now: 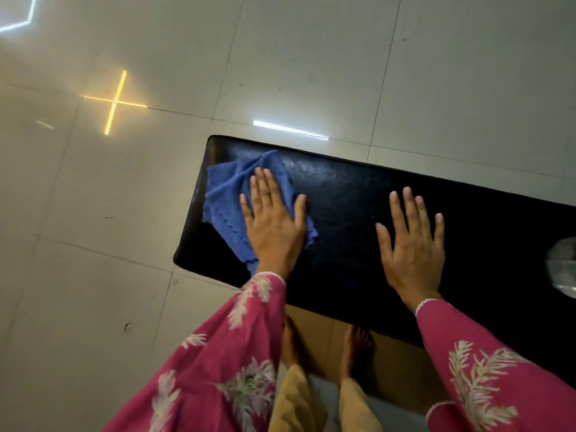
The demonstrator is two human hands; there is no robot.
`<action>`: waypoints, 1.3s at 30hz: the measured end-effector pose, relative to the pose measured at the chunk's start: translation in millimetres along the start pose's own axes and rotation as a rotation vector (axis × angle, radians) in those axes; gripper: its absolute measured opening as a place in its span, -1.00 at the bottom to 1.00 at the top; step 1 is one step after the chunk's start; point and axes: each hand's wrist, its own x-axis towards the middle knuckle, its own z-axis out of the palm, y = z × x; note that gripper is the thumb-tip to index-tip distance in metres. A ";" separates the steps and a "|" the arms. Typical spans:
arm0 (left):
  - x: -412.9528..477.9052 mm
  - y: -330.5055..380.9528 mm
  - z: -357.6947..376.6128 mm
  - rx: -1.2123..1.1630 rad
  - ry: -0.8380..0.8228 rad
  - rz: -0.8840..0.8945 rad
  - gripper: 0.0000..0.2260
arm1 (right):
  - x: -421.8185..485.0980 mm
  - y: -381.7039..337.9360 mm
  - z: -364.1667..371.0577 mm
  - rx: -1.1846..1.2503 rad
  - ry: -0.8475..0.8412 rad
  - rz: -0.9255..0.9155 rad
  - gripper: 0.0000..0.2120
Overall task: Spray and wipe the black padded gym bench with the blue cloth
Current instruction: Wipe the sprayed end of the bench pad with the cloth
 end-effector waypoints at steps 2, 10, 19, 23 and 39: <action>-24.5 15.5 2.2 0.010 -0.049 0.133 -0.31 | -0.3 0.1 -0.1 -0.003 0.002 0.002 -0.42; -42.1 -31.4 -3.2 0.032 -0.004 0.098 -0.31 | 0.2 0.8 -0.1 -0.005 0.005 -0.004 -0.44; -56.9 -19.3 -16.0 -0.071 -0.011 0.242 -0.29 | -0.1 2.5 -2.9 0.013 -0.030 -0.004 -0.43; -46.2 18.8 -4.0 -0.144 -0.049 -0.027 -0.23 | 0.0 5.0 -8.6 0.054 -0.024 -0.003 -0.41; -62.0 41.2 15.1 0.064 -0.088 0.503 -0.42 | -16.7 53.6 -20.2 -0.013 -0.029 0.123 -0.35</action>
